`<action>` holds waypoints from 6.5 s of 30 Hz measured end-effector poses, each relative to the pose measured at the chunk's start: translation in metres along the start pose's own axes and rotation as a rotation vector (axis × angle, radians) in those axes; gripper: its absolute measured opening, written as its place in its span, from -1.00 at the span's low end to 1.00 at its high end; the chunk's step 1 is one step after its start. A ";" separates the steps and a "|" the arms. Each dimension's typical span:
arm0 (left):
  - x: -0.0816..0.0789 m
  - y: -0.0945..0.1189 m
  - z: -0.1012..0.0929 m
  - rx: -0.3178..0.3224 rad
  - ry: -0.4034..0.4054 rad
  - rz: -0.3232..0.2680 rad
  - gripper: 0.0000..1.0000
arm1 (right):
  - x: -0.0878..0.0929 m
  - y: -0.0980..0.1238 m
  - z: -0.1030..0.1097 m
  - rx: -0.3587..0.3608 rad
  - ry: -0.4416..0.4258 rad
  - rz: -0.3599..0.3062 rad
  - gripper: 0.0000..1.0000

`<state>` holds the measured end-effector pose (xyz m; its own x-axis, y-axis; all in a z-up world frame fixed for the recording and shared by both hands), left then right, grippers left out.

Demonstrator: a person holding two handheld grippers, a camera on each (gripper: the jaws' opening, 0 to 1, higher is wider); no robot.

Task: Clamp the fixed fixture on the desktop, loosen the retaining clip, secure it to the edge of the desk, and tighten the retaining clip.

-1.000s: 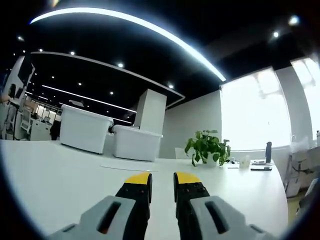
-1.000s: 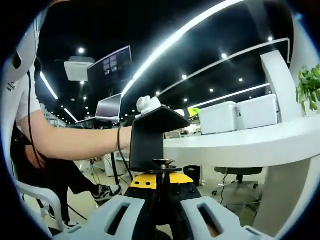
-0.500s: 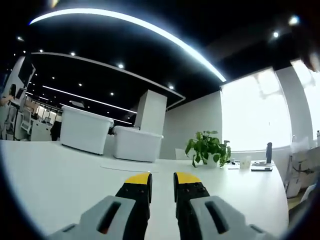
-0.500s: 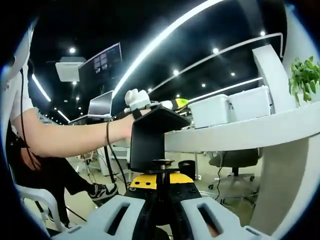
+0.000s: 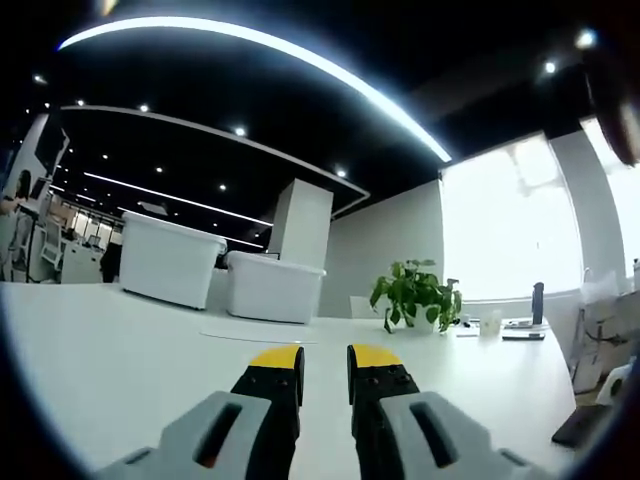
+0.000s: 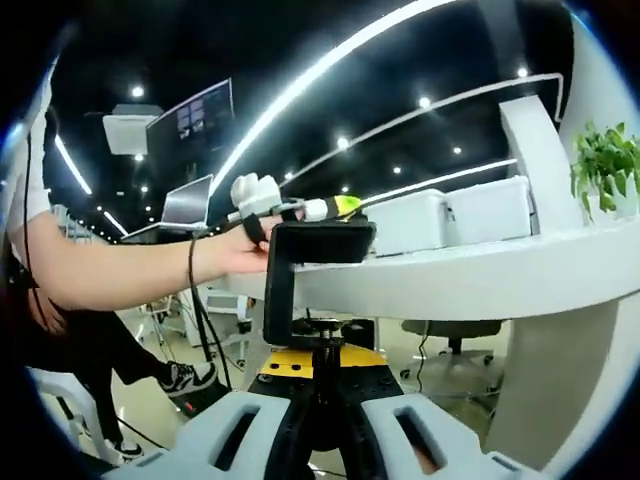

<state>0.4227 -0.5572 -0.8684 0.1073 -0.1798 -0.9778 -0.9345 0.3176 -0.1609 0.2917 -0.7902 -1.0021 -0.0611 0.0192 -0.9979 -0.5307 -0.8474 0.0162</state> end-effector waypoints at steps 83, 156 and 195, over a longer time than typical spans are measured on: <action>0.017 -0.008 -0.025 0.070 -0.137 0.123 -0.64 | 0.009 -0.004 -0.023 0.089 0.059 0.018 -0.66; 0.051 0.100 -0.176 0.321 0.027 0.070 -0.64 | 0.009 0.026 -0.007 0.133 0.153 0.016 -0.64; 0.093 0.119 -0.217 0.538 0.075 0.070 -0.64 | 0.032 0.048 -0.010 0.262 0.187 -0.007 -0.60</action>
<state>0.2479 -0.7383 -0.9491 0.0082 -0.2004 -0.9797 -0.6307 0.7592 -0.1605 0.2730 -0.8358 -1.0336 0.0870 -0.0943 -0.9917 -0.7317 -0.6816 0.0007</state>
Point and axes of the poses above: the point that each gripper's makers call its tool centre point, and the gripper's own axes: y roughly backward along the fingers, z roughly to its left, x roughly out of its underside, the point moved 6 cm from there along y, roughly backward along the fingers, and after that the axes turned 6 degrees about z, right-handed, at the moved point
